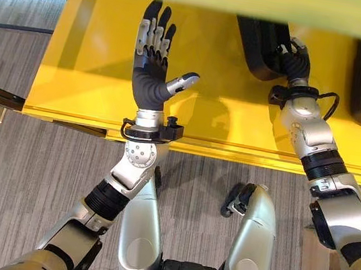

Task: Move parts from the plastic box to the shelf.

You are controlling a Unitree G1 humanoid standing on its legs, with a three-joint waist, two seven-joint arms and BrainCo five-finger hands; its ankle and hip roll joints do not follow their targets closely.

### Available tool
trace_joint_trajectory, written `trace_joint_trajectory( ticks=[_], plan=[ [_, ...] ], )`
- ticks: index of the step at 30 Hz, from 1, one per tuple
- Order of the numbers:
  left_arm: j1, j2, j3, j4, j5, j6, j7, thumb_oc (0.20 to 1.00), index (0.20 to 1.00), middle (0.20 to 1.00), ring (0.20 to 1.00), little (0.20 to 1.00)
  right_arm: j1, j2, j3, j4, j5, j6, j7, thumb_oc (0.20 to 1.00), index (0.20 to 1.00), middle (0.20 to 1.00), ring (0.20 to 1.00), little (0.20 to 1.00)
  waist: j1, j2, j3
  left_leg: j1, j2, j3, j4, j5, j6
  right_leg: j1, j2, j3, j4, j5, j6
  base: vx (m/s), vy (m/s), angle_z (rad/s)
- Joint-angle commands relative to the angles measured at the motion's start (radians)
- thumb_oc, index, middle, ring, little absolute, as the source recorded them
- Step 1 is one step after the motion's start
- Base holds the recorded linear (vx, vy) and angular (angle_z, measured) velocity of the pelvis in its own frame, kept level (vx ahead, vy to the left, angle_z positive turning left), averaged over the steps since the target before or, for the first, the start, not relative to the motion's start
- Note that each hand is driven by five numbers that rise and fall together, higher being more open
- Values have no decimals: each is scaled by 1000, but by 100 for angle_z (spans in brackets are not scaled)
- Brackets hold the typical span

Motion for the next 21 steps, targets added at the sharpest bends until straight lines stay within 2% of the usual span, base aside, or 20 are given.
trace_joint_trajectory(
  ticks=[1, 3, 4, 7, 12, 17, 18, 21],
  plan=[
    [-20, -18, -25, -68, -29, -39, -52, 1000, 1000, 1000, 1000, 1000, 65, -16, 3, 101, 43, 67, 39, 200, 200, 200, 200, 200, -2, 32, -30, -23, -23, 106, 151, -98, 97, -22, 70, -10, 119, -53, -80, -10, 25, -4],
    [-26, -19, -31, -65, -42, -42, -81, 1000, 1000, 1000, 1000, 1000, 58, -20, 8, 108, 36, 76, 45, 200, 200, 200, 200, 200, -6, 32, -35, -42, -22, 103, 182, -110, 96, -42, 70, -5, 143, -60, -79, -4, 37, -5],
    [-35, -15, -36, -64, -57, -51, -150, 1000, 1000, 1000, 1000, 1000, 46, -26, 12, 119, 23, 85, 55, 200, 200, 200, 200, 200, -9, 32, -37, -58, -20, 99, 214, -123, 96, -61, 69, 0, 169, -66, -77, 2, 42, -1],
    [-50, -1, -41, -74, -46, -84, -168, 1000, 1000, 1000, 1000, 1000, 26, -39, 21, 130, 2, 108, 81, 200, 200, 200, 200, 200, -12, 35, -42, -88, -19, 93, 256, -136, 93, -97, 67, 8, 213, -75, -72, 17, 35, -5],
    [-79, 28, 16, -80, -128, -128, -106, 1000, 1000, 1000, 1000, 1000, 18, -44, 39, 146, -18, 136, 120, 200, 200, 200, 200, 200, -17, 39, -59, -117, -22, 84, 283, -144, 86, -133, 72, 30, 251, -85, -63, 39, 24, -1],
    [-107, 50, 74, -80, -34, -136, -27, 1000, 1000, 1000, 1000, 1000, 41, -17, 65, 138, -53, 163, 116, 200, 200, 200, 200, 200, -17, 37, -72, -113, -24, 82, 265, -134, 79, -132, 79, 39, 244, -84, -57, 65, 4, 1],
    [-113, 60, 88, -86, 14, -121, 33, 1000, 1000, 1000, 1000, 1000, 63, -7, 79, 121, -52, 171, 109, 200, 200, 200, 200, 200, -20, 37, -74, -102, -24, 83, 248, -127, 77, -122, 84, 43, 232, -83, -54, 95, 32, 4],
    [-116, 70, 111, -96, 34, -93, 106, 1000, 1000, 1000, 1000, 1000, 111, 15, 106, 71, -73, 170, 57, 200, 200, 200, 200, 200, -28, 38, -78, -76, -27, 89, 209, -116, 74, -100, 98, 53, 200, -79, -49, 69, 30, 3]
  ],
)
